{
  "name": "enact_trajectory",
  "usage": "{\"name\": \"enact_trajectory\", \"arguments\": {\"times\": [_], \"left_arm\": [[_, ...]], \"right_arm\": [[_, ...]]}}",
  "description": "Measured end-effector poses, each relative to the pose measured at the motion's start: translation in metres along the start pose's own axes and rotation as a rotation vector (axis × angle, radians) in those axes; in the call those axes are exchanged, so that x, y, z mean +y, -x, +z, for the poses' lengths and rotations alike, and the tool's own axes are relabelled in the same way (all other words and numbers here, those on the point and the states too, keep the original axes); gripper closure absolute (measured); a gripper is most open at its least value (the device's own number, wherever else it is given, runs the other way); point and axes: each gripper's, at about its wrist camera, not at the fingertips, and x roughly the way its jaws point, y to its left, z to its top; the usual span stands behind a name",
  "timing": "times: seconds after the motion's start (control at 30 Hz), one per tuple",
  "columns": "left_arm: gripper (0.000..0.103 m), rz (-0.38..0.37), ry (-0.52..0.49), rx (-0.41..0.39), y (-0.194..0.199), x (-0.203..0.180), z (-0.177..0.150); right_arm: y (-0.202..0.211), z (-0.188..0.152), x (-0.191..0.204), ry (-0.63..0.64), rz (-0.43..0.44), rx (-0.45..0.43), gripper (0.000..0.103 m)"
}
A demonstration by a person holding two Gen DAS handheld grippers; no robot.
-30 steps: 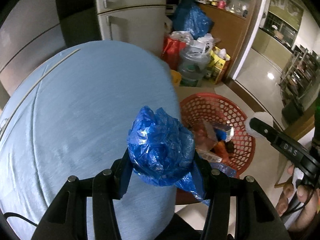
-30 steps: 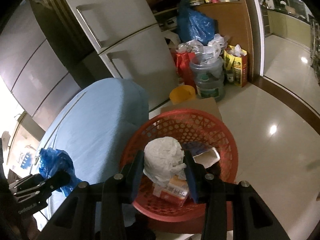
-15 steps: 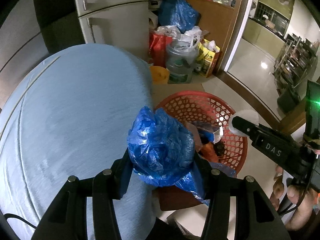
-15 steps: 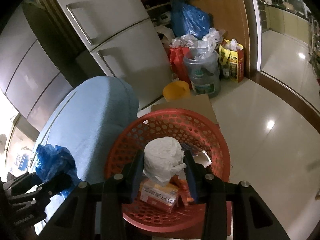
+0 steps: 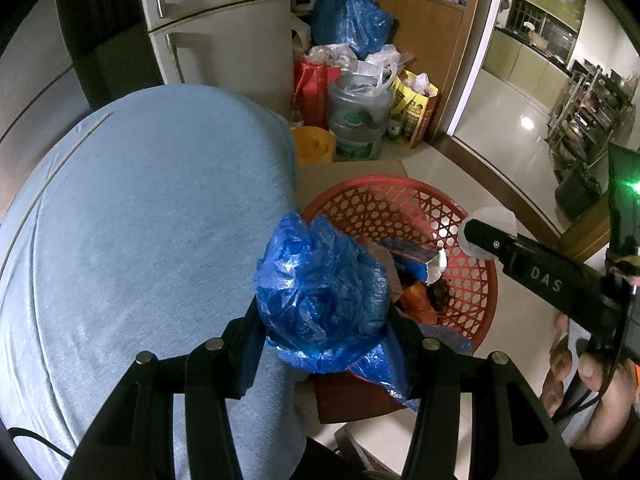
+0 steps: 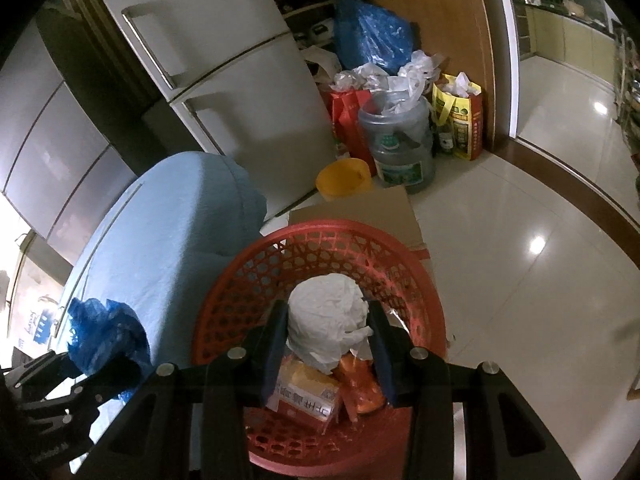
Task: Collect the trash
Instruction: 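Open the right gripper to drop the white tissue into the basket, then lower the blue bag into the basket and open the left gripper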
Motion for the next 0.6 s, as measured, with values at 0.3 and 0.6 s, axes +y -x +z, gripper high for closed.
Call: {"name": "enact_trajectory", "arguments": {"times": [0.3,0.6], "left_arm": [[0.049,-0.002,0.003,0.001,-0.003,0.000,0.001],[0.049,-0.012,0.002,0.021,-0.017,-0.009,0.006]], "right_arm": [[-0.028,0.013,0.001,0.004,-0.013,0.041,0.037],[-0.014,0.014,-0.018,-0.063,-0.027,0.009,0.033]]}}
